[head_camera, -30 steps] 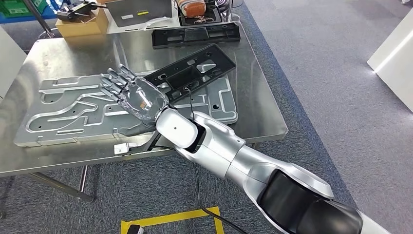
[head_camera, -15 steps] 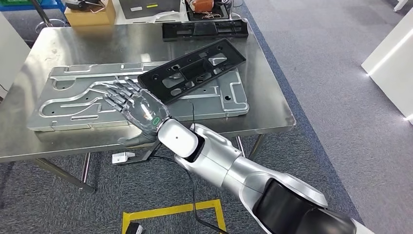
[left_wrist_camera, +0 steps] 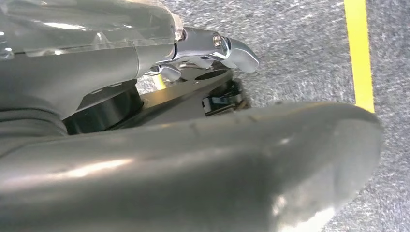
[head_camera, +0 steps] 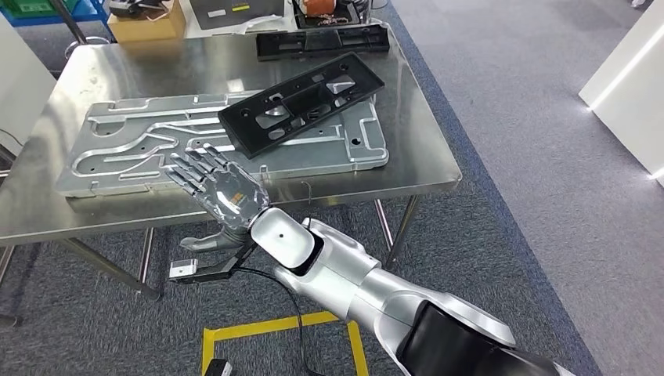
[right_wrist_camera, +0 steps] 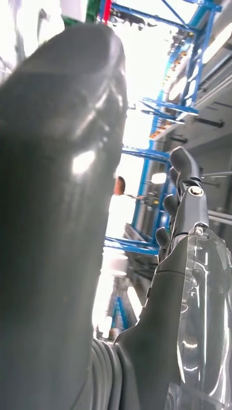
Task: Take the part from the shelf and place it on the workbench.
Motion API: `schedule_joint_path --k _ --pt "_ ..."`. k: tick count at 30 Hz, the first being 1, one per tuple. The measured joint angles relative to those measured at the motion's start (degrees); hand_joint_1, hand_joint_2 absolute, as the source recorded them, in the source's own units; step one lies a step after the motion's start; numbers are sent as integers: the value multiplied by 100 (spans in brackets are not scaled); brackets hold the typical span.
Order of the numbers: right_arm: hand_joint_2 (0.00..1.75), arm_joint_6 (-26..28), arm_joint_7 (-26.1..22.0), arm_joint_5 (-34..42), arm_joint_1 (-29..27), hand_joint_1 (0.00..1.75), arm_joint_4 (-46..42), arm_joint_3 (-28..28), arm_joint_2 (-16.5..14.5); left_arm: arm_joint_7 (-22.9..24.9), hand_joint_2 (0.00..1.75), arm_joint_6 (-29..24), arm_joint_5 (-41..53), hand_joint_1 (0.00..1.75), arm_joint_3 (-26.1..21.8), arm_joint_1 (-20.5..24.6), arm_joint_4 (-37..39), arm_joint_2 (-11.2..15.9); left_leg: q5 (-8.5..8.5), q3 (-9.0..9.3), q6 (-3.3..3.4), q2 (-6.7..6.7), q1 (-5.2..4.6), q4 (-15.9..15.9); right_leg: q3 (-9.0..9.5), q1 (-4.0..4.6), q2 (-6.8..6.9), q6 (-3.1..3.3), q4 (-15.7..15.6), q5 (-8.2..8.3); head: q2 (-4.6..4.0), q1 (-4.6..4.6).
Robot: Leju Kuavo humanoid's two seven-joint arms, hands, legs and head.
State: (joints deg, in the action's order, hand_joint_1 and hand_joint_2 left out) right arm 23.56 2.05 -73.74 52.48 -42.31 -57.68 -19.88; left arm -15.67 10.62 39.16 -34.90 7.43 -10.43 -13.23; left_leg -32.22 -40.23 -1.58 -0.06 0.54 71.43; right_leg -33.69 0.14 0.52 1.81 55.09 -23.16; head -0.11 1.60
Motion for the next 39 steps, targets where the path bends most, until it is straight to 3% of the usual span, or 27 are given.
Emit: schedule_joint_path --k 1,2,4,5,7,10,11,12,14,15,16,18,20,22,23,25,26,27,30,31,33,34,35,36,37,38,39 --pt "0 22 -1 34 -43 0 32 -8 -1 1 0 -1 -1 0 -1 0 0 7 18 17 -37 1 26 179 -85 -21 8 -23 34 41 0 0" --pt "0 34 -1 63 -75 0 60 -14 -1 0 0 -2 -2 0 -2 -1 0 14 146 115 -78 2 55 181 -183 -48 15 -53 82 80 0 0" --pt "0 61 0 142 -99 0 101 -22 -5 0 0 -8 -7 0 -4 3 0 26 413 526 -179 1 120 -328 -387 -105 16 -125 214 142 0 1" --pt "0 84 1 223 -101 0 118 -29 -11 -2 0 -12 -12 0 -7 7 -1 26 404 777 -207 -9 130 -706 -483 -117 12 -165 289 168 0 2" --pt "0 145 1 412 -122 0 145 -53 -27 -6 0 -25 -26 0 -23 15 -3 24 264 1042 -148 -34 123 -1154 -583 -108 2 -244 369 236 0 2" --pt "0 281 1 743 -170 0 200 -145 -37 -11 0 -35 -45 0 -68 11 -4 22 327 959 66 -30 109 -1196 -647 -98 -17 -342 374 331 0 2" --pt "0 322 -3 864 -202 0 225 -189 -33 -10 0 -36 -49 0 -80 8 -4 21 391 899 133 -20 105 -1198 -702 -102 -22 -365 464 205 0 2" --pt "0 358 -7 1005 -249 0 251 -234 -31 -9 0 -38 -53 0 -91 6 -4 20 466 821 190 -9 100 -1208 -778 -108 -25 -381 672 -46 0 1" --pt "0 428 -17 1301 -361 0 293 -328 -27 -9 0 -40 -62 0 -109 10 -4 21 615 655 262 0 69 -1211 -951 -98 -28 -389 1409 -698 0 1" --pt "0 457 -20 1425 -409 0 309 -372 -27 -8 0 -42 -68 0 -119 11 -4 21 683 572 283 3 46 -1209 -1011 -91 -28 -382 1795 -902 0 1" --pt "0 482 -26 1522 -450 0 327 -409 -27 -8 0 -44 -72 0 -128 11 -4 21 749 488 297 6 18 -1208 -1013 -80 -29 -362 2070 -953 0 1" --pt "0 520 -58 1676 -516 0 371 -465 -27 -7 0 -50 -86 0 -147 10 -4 22 878 329 317 9 -50 -1209 -750 -37 -33 -259 2050 -729 0 1" --pt "0 558 -126 1844 -575 0 426 -503 -32 -7 0 -53 -96 0 -164 11 -4 12 1004 204 325 -1 -111 -1212 -108 73 -44 -45 1306 -578 0 2" --pt "0 619 -222 2041 -644 0 517 -529 -46 -11 0 -54 -102 0 -182 12 -5 -11 1124 155 303 -3 -129 -1239 468 179 -24 102 482 -707 0 2" --pt "0 655 -271 2141 -691 0 585 -539 -54 -13 0 -54 -104 0 -190 12 -6 -20 1187 150 282 2 -122 -1269 601 215 -10 124 255 -756 0 2" --pt "0 720 -351 2332 -830 0 775 -553 -61 -16 0 -54 -104 0 -212 5 -7 -22 1299 135 231 9 -110 -1352 585 202 14 112 95 -612 0 1" --pt "0 739 -382 2424 -902 0 885 -556 -63 -16 0 -54 -104 0 -223 -4 -7 -19 1226 103 203 8 -111 -1333 543 183 21 115 34 -515 0 2" --pt "0 755 -424 2521 -977 0 1007 -557 -63 -15 0 -54 -103 0 -232 -14 -7 -14 1034 52 170 3 -109 -1217 479 153 28 110 -19 -405 0 2" --pt "0 783 -621 2791 -1228 0 1439 -517 -57 -15 0 -50 -97 0 -240 -23 -7 9 193 -136 72 2 -43 -273 208 123 37 87 -43 -159 0 3" --pt "0 740 -667 2860 -1346 0 1599 -478 -43 -16 0 -45 -95 0 -241 -23 -7 18 118 -152 40 4 -19 52 105 120 45 71 -29 -89 0 2" --pt "0 527 -681 2985 -1624 0 1897 -375 19 -16 0 -37 -92 0 -241 -33 -7 36 360 10 -20 6 20 289 -120 102 61 27 31 39 0 2" --pt "0 364 -675 3072 -1775 0 2030 -307 67 -16 0 -32 -89 0 -241 -39 -7 46 534 233 -48 6 39 116 -240 87 65 -4 85 93 0 2" --pt "0 195 -690 3186 -1924 0 2141 -226 123 -16 0 -28 -80 0 -242 -42 -7 55 548 528 -77 2 54 -230 -353 76 65 -39 151 138 0 3" --pt "0 39 -733 3324 -2065 0 2233 -123 182 -18 0 -22 -72 0 -242 -43 -7 64 442 851 -69 -8 51 -667 -444 73 61 -72 227 172 0 3" --pt "0 -89 -795 3465 -2198 0 2309 -6 242 -21 0 -14 -62 0 -243 -46 -7 71 290 1098 -31 -16 42 -1025 -504 75 58 -107 287 206 0 3" --pt "0 -180 -868 3596 -2315 0 2373 125 299 -27 0 -7 -52 0 -243 -49 -7 76 138 1237 27 -20 25 -1255 -532 79 54 -133 324 244 0 3" --pt "0 -236 -929 3697 -2423 0 2424 247 352 -33 0 -3 -45 0 -243 -58 -7 81 103 1280 109 -20 3 -1343 -539 80 51 -161 338 287 0 2"
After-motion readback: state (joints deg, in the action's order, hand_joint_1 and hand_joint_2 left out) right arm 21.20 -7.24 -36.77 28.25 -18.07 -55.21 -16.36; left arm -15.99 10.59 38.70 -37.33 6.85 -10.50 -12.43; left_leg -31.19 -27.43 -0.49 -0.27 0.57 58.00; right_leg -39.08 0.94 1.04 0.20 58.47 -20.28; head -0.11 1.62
